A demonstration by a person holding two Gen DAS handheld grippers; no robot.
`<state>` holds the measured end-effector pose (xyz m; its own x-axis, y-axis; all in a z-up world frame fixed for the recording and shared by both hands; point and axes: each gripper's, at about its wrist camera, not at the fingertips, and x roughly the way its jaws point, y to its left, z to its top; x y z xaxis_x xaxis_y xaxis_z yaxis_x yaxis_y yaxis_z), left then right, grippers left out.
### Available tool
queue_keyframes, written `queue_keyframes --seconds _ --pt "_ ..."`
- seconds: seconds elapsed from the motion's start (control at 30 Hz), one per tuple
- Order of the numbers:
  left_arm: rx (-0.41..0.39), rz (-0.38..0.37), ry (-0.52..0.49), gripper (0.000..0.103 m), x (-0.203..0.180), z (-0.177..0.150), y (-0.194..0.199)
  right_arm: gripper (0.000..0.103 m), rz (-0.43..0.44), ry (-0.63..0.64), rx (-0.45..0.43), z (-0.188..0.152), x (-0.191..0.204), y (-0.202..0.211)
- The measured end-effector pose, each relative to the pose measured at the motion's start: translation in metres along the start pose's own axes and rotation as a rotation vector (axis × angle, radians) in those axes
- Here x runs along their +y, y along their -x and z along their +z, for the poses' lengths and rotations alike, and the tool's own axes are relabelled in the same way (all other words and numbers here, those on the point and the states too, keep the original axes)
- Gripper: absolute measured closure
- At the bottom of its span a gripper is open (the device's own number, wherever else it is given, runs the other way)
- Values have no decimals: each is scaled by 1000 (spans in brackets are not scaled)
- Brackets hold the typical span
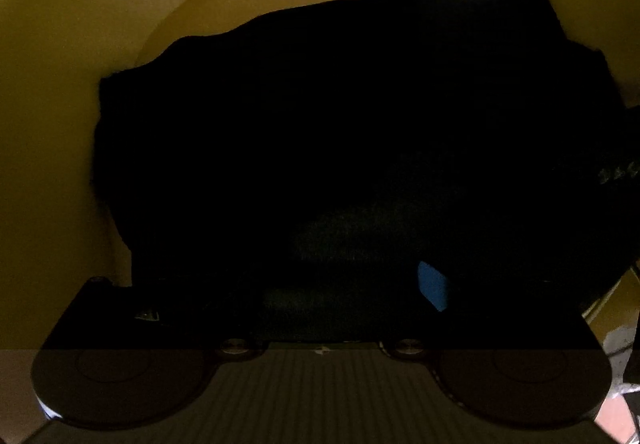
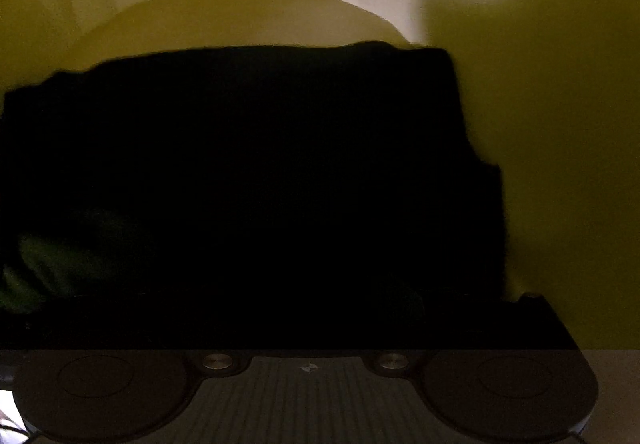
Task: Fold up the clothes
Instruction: 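Press and straighten the sweater on the chair seat with both tools, then open both tools and lift them off the sweater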
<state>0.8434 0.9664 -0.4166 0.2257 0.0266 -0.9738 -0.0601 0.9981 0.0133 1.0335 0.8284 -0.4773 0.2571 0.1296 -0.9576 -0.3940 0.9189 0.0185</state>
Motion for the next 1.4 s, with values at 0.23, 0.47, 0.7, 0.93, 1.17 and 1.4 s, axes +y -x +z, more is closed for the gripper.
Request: queue_keyframes --seconds 0.23,0.47,0.7,0.93,1.17,1.4 --pt "-12 -6 6 0 -4 8 -16 1 27 19 22 20 0 -33" --pt "127 -13 32 0 -7 25 -2 1 41 -42 92 36 -6 -24" --pt "82 62 117 0 -6 23 82 1 97 -81 -22 35 -14 64" --pt "-13 74 167 0 -14 25 178 1 127 -55 -159 21 -13 182" --pt "-87 60 233 0 -21 20 262 1 196 -100 -297 -7 -40 283" --pt "-186 58 226 0 -29 11 326 1 189 -94 -359 -31 -47 351"
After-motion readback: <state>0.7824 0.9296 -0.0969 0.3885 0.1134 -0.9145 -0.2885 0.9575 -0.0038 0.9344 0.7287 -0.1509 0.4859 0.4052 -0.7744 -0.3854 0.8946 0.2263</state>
